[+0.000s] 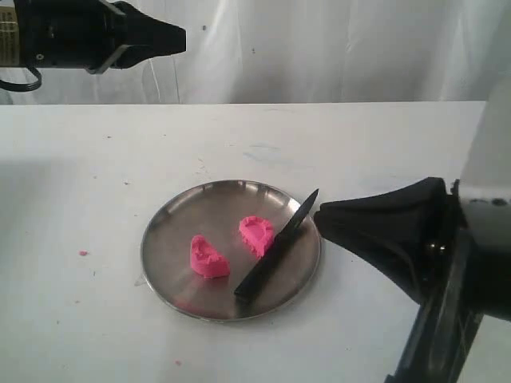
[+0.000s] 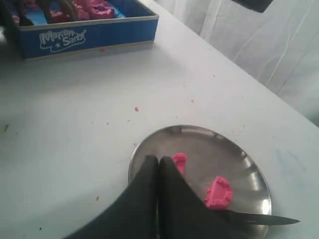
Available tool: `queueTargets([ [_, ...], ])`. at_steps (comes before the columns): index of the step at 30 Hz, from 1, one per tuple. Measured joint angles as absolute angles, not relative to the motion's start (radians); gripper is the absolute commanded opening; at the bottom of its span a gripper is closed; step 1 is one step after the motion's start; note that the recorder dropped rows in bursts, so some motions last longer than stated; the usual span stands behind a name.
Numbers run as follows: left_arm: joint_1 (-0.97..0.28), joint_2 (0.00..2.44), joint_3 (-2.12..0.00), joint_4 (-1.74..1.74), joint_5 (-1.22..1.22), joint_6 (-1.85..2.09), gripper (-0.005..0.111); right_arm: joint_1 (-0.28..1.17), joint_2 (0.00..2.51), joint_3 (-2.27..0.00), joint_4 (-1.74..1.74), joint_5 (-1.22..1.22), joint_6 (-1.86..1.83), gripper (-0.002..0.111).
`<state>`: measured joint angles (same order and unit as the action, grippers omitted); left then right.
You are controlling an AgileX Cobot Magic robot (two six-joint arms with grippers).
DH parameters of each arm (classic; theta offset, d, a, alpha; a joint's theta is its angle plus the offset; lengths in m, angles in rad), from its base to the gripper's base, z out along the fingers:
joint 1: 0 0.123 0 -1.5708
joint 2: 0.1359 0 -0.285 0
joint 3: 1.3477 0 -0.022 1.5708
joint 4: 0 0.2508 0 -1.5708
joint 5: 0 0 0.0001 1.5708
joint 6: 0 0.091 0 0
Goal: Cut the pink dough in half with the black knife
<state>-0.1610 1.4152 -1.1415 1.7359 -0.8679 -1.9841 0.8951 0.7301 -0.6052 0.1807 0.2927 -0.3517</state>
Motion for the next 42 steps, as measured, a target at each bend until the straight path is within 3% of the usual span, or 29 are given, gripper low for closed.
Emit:
queueTargets([
  [6,-0.161,1.415,-1.141,1.736,-0.868,-1.984,0.0,0.864,0.624,-0.351,0.289,0.097,-0.352,0.0],
  [23,-0.161,1.415,-1.141,1.736,-0.867,-1.984,0.0,0.529,0.14,-0.062,0.416,0.376,-0.352,0.0],
  [42,-0.161,1.415,-1.141,1.736,-0.865,-1.984,0.0,0.519,0.007,-0.005,0.267,0.356,-0.257,0.0],
])
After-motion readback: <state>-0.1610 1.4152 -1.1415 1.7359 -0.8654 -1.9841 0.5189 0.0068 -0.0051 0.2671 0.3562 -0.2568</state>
